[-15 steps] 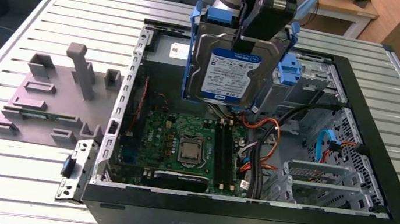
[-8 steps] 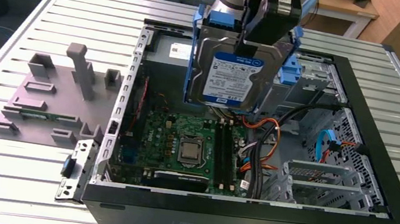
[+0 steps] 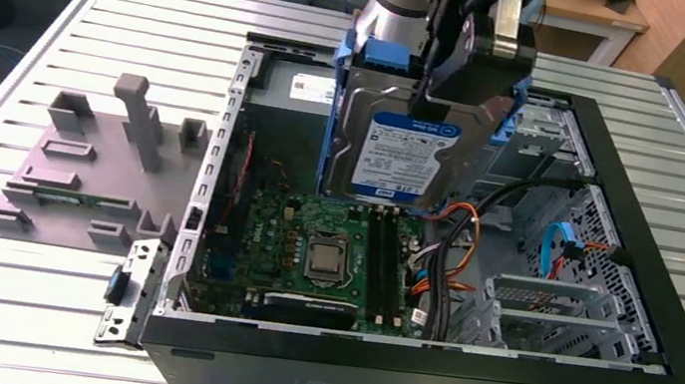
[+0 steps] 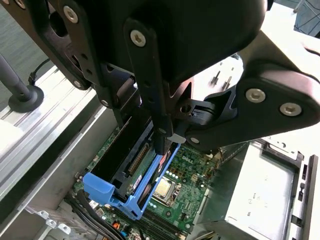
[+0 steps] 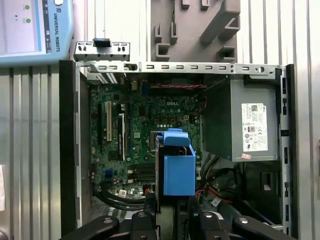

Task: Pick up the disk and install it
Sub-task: 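Pick up the disk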

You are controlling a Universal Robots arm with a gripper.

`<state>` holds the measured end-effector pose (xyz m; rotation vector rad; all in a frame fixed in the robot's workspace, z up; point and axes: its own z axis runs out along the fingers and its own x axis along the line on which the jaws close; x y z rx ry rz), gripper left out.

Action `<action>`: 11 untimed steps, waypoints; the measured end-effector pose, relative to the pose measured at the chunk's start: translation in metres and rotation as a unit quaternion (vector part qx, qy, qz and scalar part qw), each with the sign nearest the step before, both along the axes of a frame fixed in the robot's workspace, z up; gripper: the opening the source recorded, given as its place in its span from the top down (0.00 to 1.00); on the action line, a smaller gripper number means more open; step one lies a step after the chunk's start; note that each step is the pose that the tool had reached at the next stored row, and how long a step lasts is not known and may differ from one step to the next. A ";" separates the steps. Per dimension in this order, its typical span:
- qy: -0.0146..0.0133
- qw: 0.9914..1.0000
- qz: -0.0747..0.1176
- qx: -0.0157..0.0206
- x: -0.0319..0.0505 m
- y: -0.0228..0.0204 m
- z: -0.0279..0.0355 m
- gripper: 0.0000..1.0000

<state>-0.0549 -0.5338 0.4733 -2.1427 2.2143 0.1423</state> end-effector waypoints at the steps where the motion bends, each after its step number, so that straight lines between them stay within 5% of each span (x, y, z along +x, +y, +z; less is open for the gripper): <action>1: 0.000 1.000 0.000 0.000 0.0004 -0.0019 -0.0001 0.65; 11: 0.000 1.000 0.000 0.000 0.0043 -0.0216 -0.0012 0.65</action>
